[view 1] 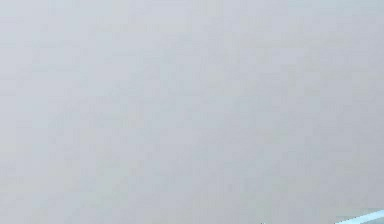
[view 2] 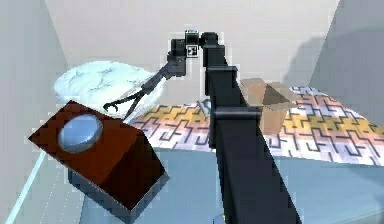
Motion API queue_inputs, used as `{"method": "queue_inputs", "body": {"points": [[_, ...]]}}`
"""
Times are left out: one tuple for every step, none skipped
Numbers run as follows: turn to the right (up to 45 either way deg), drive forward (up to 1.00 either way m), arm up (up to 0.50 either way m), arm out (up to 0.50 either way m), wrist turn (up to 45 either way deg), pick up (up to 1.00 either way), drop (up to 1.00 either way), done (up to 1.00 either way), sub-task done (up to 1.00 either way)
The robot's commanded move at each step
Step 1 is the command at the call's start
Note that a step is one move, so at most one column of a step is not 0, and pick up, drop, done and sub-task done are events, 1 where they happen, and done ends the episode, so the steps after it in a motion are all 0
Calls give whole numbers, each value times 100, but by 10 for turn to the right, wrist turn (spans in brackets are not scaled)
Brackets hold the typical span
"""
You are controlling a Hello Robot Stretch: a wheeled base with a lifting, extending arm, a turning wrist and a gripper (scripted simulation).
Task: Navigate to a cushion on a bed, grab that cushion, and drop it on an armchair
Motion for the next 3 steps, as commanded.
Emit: {"method": "queue_inputs", "body": {"points": [[0, 0, 0, 0, -90, 0, 0, 0, 0], [0, 0, 0, -44, 0, 0, 0, 0, 0], [0, 0, 0, 0, -450, 0, 0, 0, 0]]}}
